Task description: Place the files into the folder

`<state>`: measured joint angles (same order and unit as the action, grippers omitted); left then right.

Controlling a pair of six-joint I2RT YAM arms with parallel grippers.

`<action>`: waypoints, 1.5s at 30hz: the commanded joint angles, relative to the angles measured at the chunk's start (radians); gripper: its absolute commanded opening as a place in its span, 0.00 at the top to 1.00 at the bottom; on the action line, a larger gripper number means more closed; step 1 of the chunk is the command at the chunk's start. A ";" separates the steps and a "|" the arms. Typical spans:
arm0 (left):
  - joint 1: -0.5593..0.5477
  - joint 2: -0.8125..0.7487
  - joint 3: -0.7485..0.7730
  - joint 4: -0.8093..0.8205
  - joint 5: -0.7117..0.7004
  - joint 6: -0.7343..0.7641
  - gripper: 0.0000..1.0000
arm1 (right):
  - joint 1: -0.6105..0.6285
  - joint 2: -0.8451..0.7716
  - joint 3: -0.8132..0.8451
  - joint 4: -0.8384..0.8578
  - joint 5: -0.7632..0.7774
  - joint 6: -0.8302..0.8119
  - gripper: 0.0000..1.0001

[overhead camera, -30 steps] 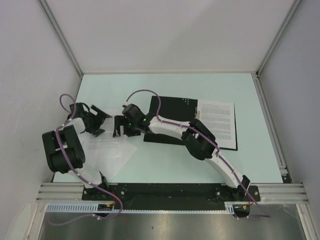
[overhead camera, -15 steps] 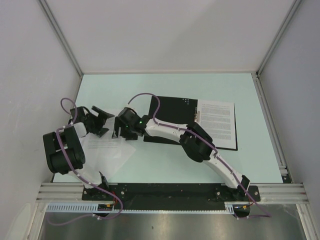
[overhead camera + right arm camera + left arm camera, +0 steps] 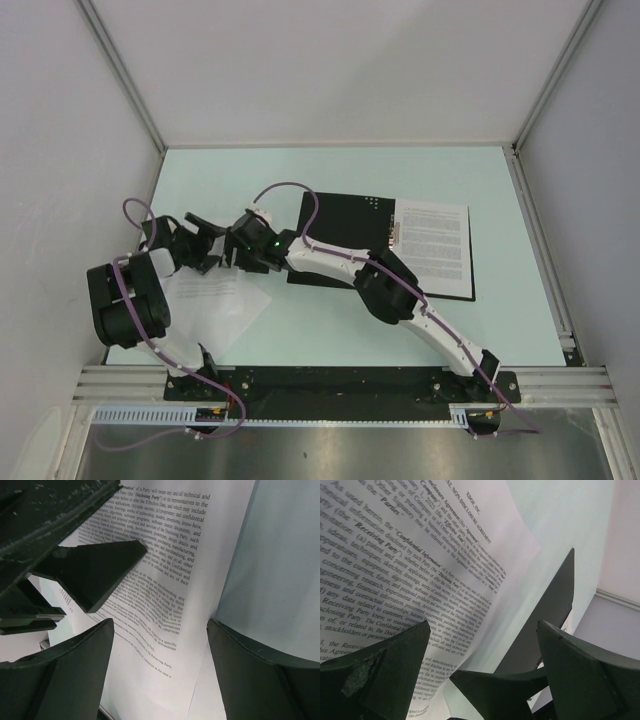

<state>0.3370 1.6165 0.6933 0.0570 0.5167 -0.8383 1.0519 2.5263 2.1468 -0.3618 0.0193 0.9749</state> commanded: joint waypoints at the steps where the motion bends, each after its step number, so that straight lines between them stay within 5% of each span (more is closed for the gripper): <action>1: -0.021 0.074 -0.080 -0.154 -0.044 0.019 0.00 | -0.003 0.104 -0.002 -0.074 0.054 -0.053 0.19; 16: -0.044 0.063 -0.090 -0.134 -0.001 -0.013 0.01 | -0.016 0.114 0.011 -0.201 0.180 -0.200 0.08; 45: -0.067 0.086 -0.107 -0.085 0.048 -0.048 0.01 | 0.007 0.181 0.029 0.139 -0.182 -0.331 0.03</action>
<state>0.3260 1.6299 0.6621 0.1299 0.5636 -0.9451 1.0138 2.6183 2.2429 -0.2031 -0.0349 0.6579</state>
